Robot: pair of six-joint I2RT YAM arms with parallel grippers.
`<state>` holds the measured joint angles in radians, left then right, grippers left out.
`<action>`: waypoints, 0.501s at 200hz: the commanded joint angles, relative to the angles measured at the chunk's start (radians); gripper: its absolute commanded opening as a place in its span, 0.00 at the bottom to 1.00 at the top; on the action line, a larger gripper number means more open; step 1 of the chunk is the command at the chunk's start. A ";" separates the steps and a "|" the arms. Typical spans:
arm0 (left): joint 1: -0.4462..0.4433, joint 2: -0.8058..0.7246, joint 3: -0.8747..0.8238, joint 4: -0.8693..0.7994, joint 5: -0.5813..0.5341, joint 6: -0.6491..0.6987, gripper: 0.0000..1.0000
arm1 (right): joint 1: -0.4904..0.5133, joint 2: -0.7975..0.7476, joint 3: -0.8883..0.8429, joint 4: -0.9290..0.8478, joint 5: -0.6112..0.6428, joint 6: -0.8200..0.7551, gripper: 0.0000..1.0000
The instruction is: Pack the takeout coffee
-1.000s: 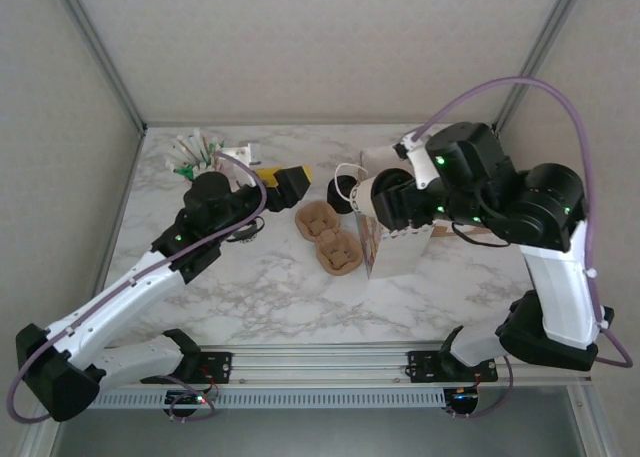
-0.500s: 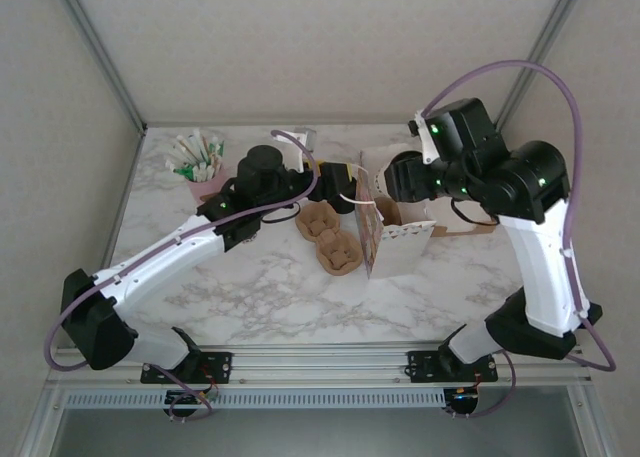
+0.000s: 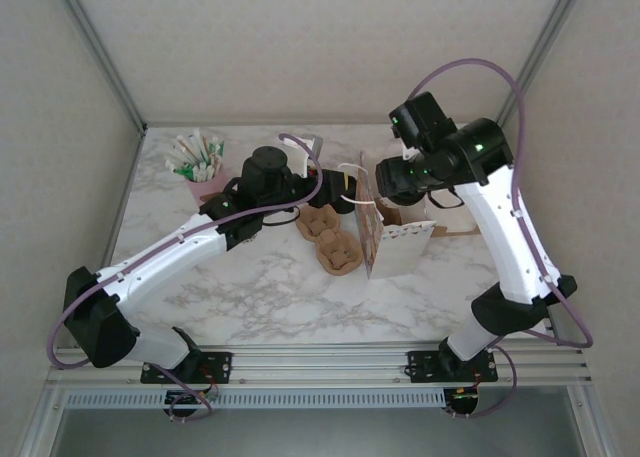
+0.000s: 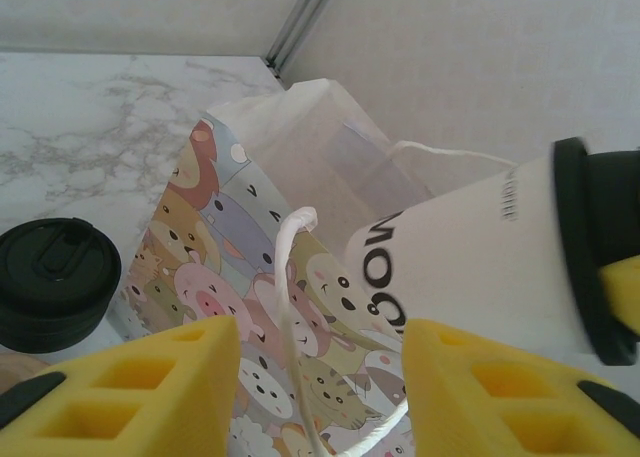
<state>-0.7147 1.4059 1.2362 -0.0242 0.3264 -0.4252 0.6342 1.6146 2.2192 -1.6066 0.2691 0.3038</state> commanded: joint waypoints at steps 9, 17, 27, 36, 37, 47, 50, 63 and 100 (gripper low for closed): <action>-0.008 0.004 0.023 -0.003 0.032 0.026 0.47 | -0.009 0.020 -0.025 -0.191 -0.001 0.022 0.75; -0.008 0.002 0.016 0.002 0.034 0.025 0.47 | -0.011 0.024 -0.034 -0.191 -0.006 0.022 0.75; -0.008 -0.001 0.008 0.010 0.036 0.024 0.47 | -0.018 0.029 -0.049 -0.191 -0.008 0.024 0.75; -0.007 -0.004 0.001 0.016 0.038 0.024 0.47 | -0.022 0.034 -0.063 -0.192 -0.012 0.024 0.75; -0.008 -0.004 0.002 0.017 0.038 0.024 0.47 | -0.022 0.034 -0.063 -0.192 -0.013 0.024 0.75; -0.007 -0.006 -0.001 0.021 0.041 0.024 0.47 | -0.029 0.040 -0.078 -0.191 -0.012 0.024 0.75; -0.008 -0.006 -0.003 0.022 0.044 0.024 0.47 | -0.030 0.041 -0.080 -0.191 -0.013 0.026 0.75; -0.008 -0.003 -0.002 0.023 0.048 0.026 0.47 | -0.035 0.052 -0.091 -0.187 -0.023 0.024 0.75; -0.007 -0.006 0.001 0.012 0.047 0.036 0.47 | -0.040 0.083 -0.115 -0.176 -0.048 0.018 0.75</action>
<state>-0.7147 1.4063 1.2362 -0.0269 0.3489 -0.4141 0.5999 1.6764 2.1185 -1.6066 0.2508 0.3107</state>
